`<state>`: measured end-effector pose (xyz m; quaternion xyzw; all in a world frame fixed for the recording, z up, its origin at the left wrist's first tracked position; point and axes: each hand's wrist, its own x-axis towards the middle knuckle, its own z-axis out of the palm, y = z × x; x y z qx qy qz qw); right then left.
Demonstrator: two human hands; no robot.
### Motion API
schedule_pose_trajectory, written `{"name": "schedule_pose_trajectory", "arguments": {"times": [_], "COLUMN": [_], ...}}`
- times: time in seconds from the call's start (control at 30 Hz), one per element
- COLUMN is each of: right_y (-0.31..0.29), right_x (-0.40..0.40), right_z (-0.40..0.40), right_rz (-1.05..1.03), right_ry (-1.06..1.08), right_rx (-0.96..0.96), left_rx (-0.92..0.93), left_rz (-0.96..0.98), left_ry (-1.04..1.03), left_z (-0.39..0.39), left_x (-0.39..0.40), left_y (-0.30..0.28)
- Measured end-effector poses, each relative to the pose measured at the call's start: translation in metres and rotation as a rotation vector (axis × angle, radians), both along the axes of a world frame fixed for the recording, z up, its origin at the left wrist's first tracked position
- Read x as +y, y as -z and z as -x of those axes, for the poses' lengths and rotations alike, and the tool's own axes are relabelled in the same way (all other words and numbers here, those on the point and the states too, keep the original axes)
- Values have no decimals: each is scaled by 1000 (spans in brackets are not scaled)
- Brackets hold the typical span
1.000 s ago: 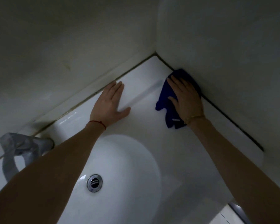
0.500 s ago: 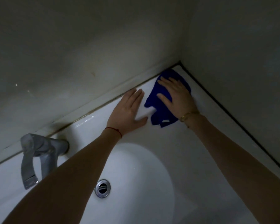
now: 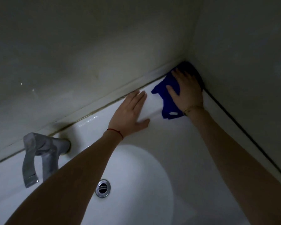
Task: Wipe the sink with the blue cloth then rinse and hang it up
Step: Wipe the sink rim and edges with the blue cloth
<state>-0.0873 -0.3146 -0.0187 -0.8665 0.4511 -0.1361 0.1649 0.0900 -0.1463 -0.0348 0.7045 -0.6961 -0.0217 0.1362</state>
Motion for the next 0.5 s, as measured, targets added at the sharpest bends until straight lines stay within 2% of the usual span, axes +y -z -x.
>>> {"name": "schedule_pose_trajectory", "arguments": {"times": [0.07,0.17,0.2,0.37,0.5], "right_y": [4,9,10,3,5], "right_x": [24,37,28,3,32], "right_z": [-6,7,12,9,25], "right_rz": [24,51,68,13,67], "right_ry": [-49,-247,-251,7,-146], "right_rx": [-5,3,17,-10,62], "left_rx": [0,-13,-17,-18,-14], "left_rz": [26,35,23,-27,-21], "left_ry": [11,14,11,-12,3], "left_z": [1,2,1,0,0], "left_x": [0,-1,-1,0,0], "left_y": [1,1,1,3,2]}}
